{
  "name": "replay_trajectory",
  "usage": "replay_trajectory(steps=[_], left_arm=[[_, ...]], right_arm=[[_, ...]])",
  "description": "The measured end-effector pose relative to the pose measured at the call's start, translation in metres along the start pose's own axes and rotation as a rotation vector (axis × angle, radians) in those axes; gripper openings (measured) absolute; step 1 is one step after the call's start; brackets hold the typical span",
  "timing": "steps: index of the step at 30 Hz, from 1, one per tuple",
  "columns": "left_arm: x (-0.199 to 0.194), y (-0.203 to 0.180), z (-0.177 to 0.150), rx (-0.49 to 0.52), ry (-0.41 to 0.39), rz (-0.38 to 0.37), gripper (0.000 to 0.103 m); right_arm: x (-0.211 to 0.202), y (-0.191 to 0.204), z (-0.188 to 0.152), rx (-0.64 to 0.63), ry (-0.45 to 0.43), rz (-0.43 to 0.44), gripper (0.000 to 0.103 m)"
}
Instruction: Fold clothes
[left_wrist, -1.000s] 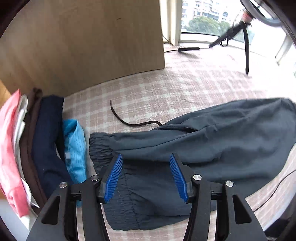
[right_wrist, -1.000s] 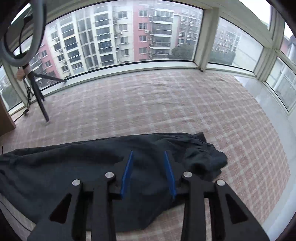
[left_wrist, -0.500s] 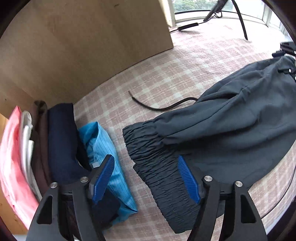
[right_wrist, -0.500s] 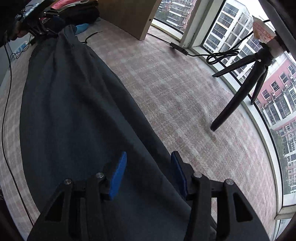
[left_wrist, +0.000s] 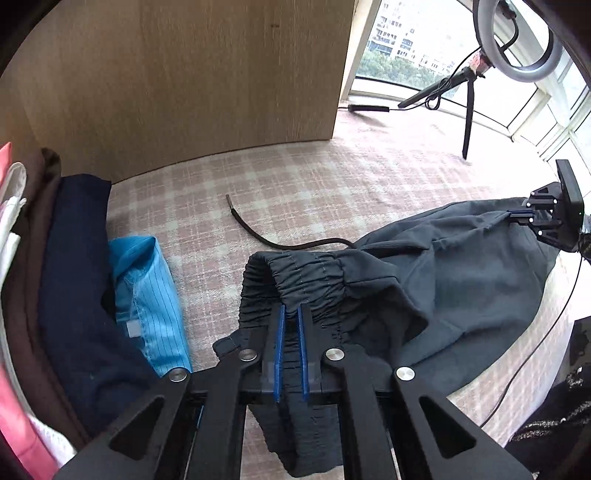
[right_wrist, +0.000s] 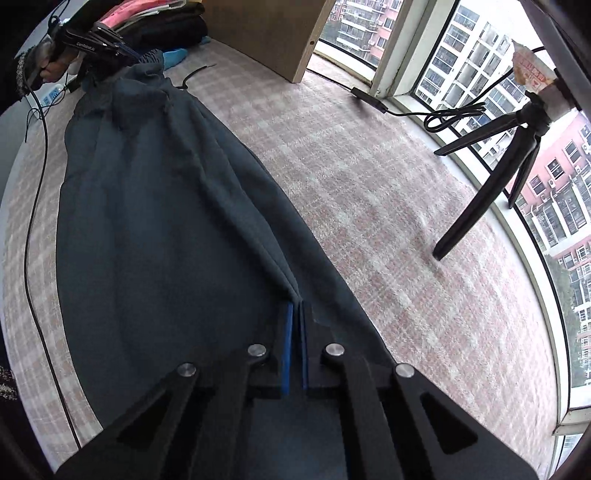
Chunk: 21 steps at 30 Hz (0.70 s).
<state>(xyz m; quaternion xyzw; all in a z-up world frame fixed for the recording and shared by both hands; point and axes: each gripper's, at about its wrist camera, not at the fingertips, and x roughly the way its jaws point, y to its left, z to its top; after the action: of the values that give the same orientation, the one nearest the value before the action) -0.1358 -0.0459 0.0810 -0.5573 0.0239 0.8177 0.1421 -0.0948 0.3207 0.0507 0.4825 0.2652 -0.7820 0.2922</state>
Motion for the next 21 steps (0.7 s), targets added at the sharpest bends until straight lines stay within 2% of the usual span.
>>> replay_trajectory(steps=[5, 7, 9, 11, 14, 16, 17, 18, 20, 21], left_arm=[[-0.018, 0.002, -0.012, -0.018, -0.05, -0.015, 0.005], [-0.007, 0.007, -0.011, -0.031, -0.025, 0.017, 0.02], [0.007, 0.01, -0.01, -0.028, 0.003, 0.064, 0.044], [0.019, 0.014, -0.011, -0.028, 0.023, 0.1, 0.049], [0.028, 0.017, -0.011, -0.046, 0.023, 0.052, 0.049], [0.03, 0.012, -0.009, -0.038, 0.019, 0.032, 0.038], [0.029, 0.009, -0.008, -0.032, 0.014, 0.028, 0.026], [0.027, 0.004, -0.008, -0.022, 0.001, 0.039, 0.019], [0.015, -0.005, -0.011, 0.008, -0.025, 0.058, 0.017], [0.01, -0.009, -0.012, 0.022, -0.037, 0.067, 0.011]], right_arm=[[-0.017, 0.002, -0.007, 0.016, -0.037, -0.016, 0.003], [-0.014, 0.006, -0.007, 0.007, -0.021, -0.024, 0.003], [-0.012, 0.01, -0.007, -0.005, -0.013, -0.032, 0.003], [-0.01, 0.013, -0.007, -0.011, -0.008, -0.038, 0.003], [-0.01, 0.01, -0.008, 0.001, -0.009, -0.051, 0.003], [-0.008, 0.004, -0.007, 0.029, -0.008, -0.057, 0.003], [-0.006, 0.001, -0.007, 0.044, -0.007, -0.059, 0.003], [-0.006, 0.001, -0.006, 0.045, -0.008, -0.066, 0.003], [-0.006, 0.002, -0.005, 0.046, -0.011, -0.079, 0.003], [-0.009, 0.004, -0.005, 0.044, -0.015, -0.084, 0.003]])
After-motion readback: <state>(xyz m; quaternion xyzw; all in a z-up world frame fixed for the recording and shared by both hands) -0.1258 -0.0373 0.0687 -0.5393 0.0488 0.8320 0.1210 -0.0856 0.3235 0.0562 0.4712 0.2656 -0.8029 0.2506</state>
